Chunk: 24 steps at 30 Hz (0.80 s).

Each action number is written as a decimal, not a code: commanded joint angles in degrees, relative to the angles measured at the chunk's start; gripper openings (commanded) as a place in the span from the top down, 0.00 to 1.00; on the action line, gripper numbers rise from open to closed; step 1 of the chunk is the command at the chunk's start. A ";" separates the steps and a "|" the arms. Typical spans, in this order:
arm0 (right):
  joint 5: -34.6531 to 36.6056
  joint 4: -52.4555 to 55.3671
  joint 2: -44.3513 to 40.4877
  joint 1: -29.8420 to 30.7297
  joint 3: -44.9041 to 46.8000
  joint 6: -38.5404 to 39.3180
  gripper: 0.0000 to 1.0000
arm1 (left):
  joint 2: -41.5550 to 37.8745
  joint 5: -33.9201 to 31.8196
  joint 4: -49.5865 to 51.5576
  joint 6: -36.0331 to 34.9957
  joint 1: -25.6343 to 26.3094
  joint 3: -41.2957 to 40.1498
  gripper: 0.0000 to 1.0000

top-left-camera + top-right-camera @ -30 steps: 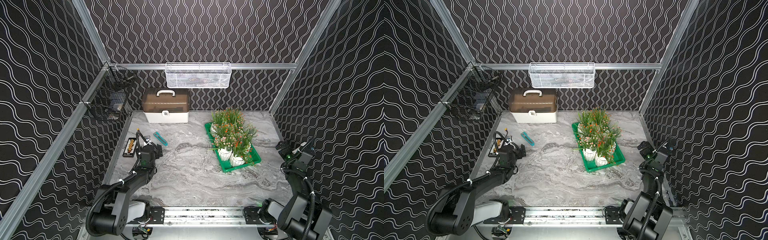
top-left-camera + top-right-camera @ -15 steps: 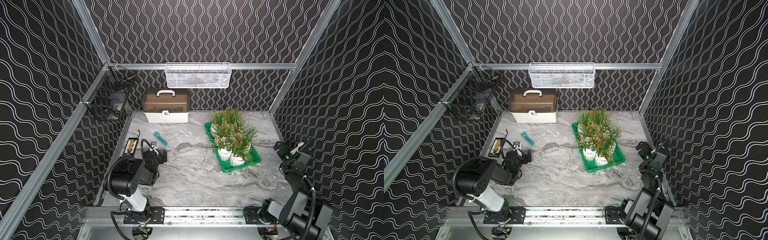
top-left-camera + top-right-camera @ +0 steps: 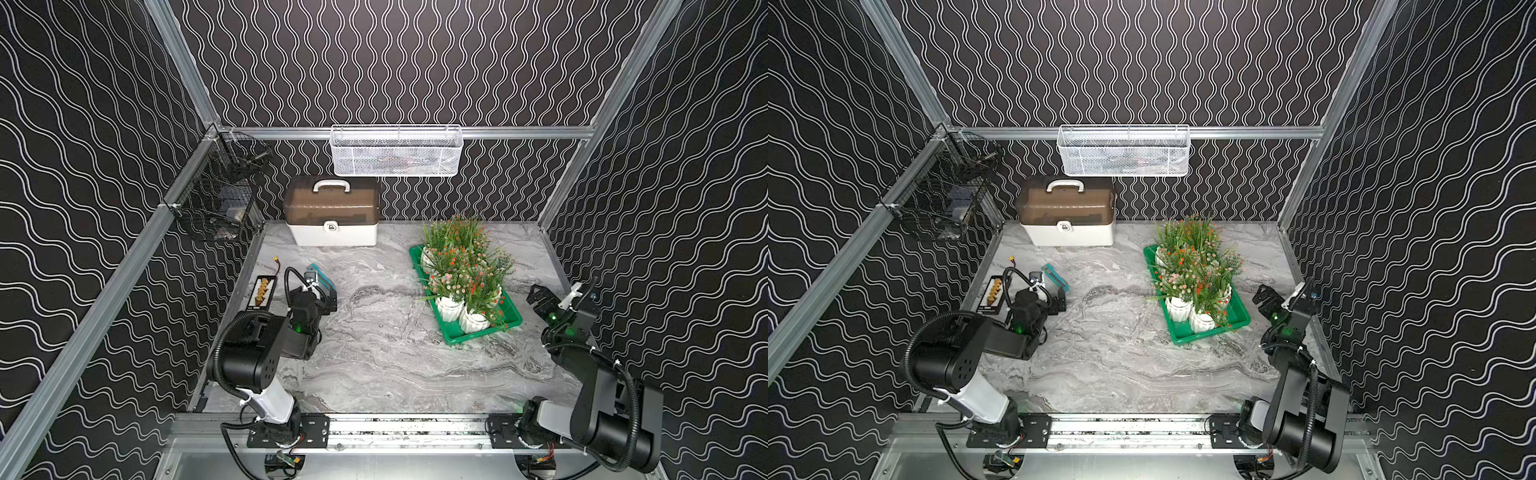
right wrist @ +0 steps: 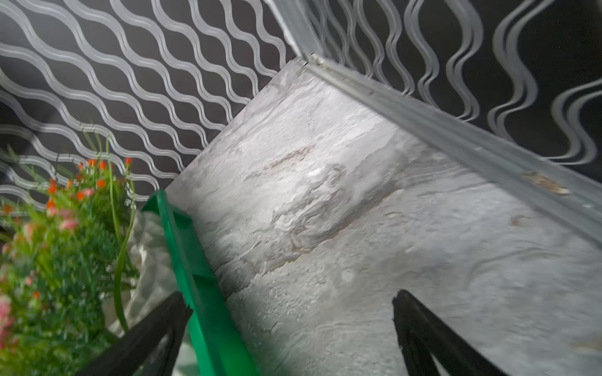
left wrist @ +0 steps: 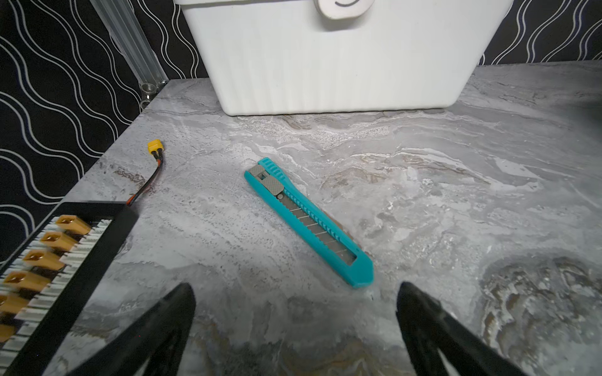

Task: Put the potted gypsophila into the storage box
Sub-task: Reset both arms

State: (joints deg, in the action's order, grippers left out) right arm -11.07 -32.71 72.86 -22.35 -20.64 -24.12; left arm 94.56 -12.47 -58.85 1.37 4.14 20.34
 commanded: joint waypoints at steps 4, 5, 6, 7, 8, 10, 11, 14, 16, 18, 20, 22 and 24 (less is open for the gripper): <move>5.59 -10.95 4.78 4.01 1.16 4.29 0.00 | 0.18 -0.68 -1.36 -0.96 0.08 0.32 0.01; 6.15 -12.56 5.94 4.81 1.48 4.70 0.00 | 0.01 -0.69 -0.94 -0.85 0.08 0.37 0.01; 6.81 -13.99 6.83 5.55 1.87 5.10 0.00 | 0.13 -0.70 -1.23 -0.97 0.08 0.32 0.01; 7.52 -15.61 7.92 6.30 2.16 5.37 0.00 | 0.18 -0.63 -1.30 -0.95 0.08 0.32 0.01; 8.06 -17.00 9.01 6.92 2.48 5.82 0.00 | 0.07 -0.64 -0.99 -0.92 0.08 0.32 0.01; 9.17 -19.80 10.43 8.07 2.75 6.96 0.00 | 0.06 -0.65 -1.09 -0.89 0.08 0.32 0.01; 10.04 -19.81 10.61 8.76 2.72 7.83 0.00 | 0.09 -0.76 -1.26 -0.98 0.08 0.37 0.01; 12.37 -21.38 12.50 11.16 2.44 10.00 0.00 | 0.23 -0.68 -1.35 -1.00 0.08 0.34 0.01; 14.07 -25.00 14.44 12.93 2.92 11.51 0.00 | 0.08 -0.67 -1.19 -0.97 0.08 0.32 0.01; 15.72 -26.92 15.45 14.60 3.24 12.78 0.00 | 0.01 -0.66 -1.07 -0.93 0.08 0.32 0.01; 16.81 -26.33 15.77 15.42 2.92 13.29 0.00 | 0.09 -0.71 -1.11 -0.93 0.08 0.32 0.01; 17.46 -26.50 16.29 15.88 2.65 13.57 0.00 | 0.10 -0.70 -1.29 -0.95 0.05 0.32 0.01; 17.66 -26.25 16.97 16.40 2.24 14.05 0.00 | 0.09 -0.70 -1.29 -0.98 0.03 0.32 0.01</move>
State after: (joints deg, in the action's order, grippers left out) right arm 4.43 -55.68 89.12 -6.48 -17.80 -11.79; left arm 94.56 -12.49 -58.85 1.37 4.14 20.34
